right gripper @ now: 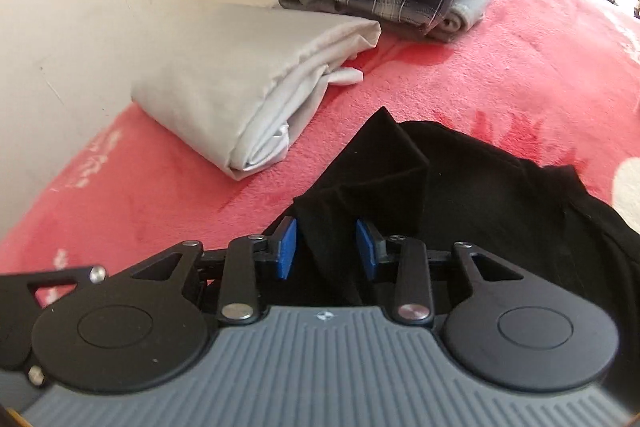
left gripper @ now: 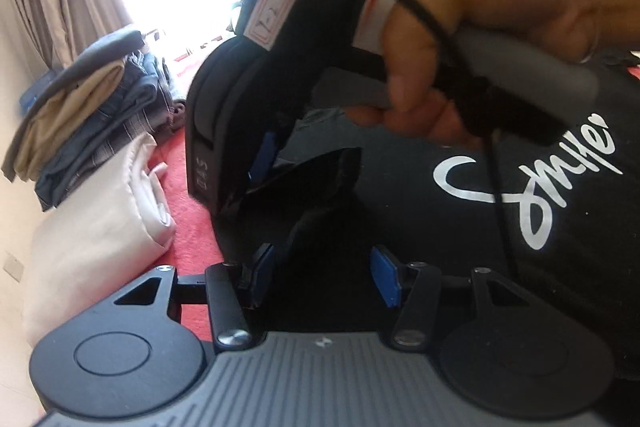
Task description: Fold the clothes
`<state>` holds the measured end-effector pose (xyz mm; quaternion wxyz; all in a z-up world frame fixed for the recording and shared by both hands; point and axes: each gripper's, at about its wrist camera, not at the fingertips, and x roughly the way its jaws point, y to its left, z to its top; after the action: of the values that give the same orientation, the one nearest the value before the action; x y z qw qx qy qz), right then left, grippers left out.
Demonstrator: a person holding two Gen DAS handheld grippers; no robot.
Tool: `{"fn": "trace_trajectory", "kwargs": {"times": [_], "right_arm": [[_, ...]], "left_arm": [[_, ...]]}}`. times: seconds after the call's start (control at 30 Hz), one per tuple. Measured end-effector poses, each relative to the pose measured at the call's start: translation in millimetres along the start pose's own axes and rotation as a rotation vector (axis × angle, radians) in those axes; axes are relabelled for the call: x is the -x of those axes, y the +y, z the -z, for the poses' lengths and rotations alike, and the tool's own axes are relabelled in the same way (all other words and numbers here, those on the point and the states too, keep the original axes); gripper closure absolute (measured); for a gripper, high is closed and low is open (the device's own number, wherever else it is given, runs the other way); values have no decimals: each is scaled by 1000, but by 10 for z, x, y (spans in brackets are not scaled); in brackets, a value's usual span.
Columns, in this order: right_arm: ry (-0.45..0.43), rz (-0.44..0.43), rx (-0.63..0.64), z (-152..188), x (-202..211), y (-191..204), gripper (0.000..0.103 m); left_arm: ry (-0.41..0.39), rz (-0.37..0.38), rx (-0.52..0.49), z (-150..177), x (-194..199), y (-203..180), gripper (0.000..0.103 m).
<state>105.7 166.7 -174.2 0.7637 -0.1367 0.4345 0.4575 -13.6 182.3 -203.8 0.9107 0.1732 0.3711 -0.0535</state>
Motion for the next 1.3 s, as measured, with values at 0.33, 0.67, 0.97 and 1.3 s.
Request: {"fn": "trace_trajectory", "kwargs": {"times": [0.33,0.67,0.97,1.3], "right_arm": [[-205,-80,-770,582,496,-1307,96],[-204,-218,-998,990,625,-1659,89],[-144,-204,-845,760,575,-1518,79],[-150,-84,-642,462,430,-1261,99]], "left_arm": [[7,33,28,-33,16,134,49],[-56,82,-24,-281,-7,25,48],[-34,37,-206,-236,-127,-427,80],[-44,44,-47,-219,85,-240,98]]}}
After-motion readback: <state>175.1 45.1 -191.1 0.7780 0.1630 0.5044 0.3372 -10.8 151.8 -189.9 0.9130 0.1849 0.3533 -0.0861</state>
